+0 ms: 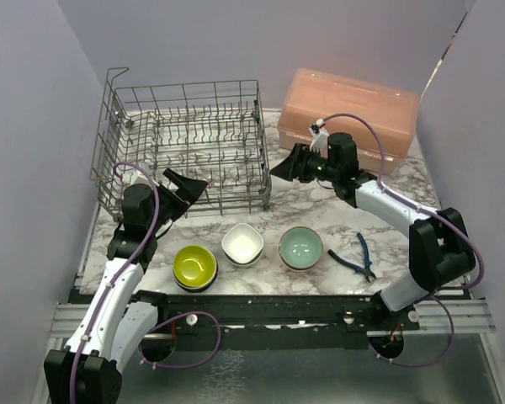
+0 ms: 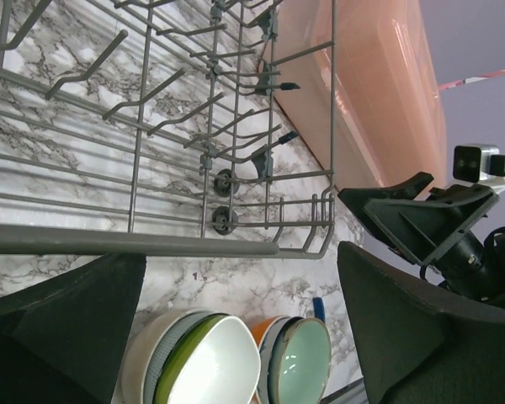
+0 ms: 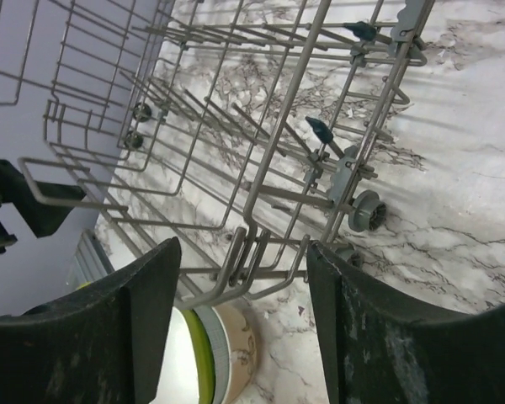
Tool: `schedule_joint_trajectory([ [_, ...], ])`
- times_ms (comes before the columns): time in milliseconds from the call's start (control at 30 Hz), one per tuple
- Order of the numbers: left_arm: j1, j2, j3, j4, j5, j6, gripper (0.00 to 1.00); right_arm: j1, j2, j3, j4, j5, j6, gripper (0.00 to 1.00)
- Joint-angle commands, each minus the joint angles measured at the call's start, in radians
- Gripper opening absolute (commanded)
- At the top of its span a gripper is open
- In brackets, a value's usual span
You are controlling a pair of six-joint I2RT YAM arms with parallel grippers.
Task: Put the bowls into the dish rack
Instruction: Move the dish rack to the center of the board.
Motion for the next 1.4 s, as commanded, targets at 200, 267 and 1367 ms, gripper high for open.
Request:
schedule_joint_trajectory([
  [200,0.005,0.085,0.039,0.072,-0.019,0.033,0.86,0.040,0.088,0.084,-0.046,-0.014,-0.026,0.58],
  [267,0.005,0.105,0.049,0.072,-0.014,0.036,0.81,0.051,0.097,0.089,-0.044,-0.020,-0.026,0.59],
  [1367,0.006,0.388,0.223,0.072,0.115,0.169,0.43,0.090,-0.159,-0.113,-0.142,0.128,-0.060,0.00],
])
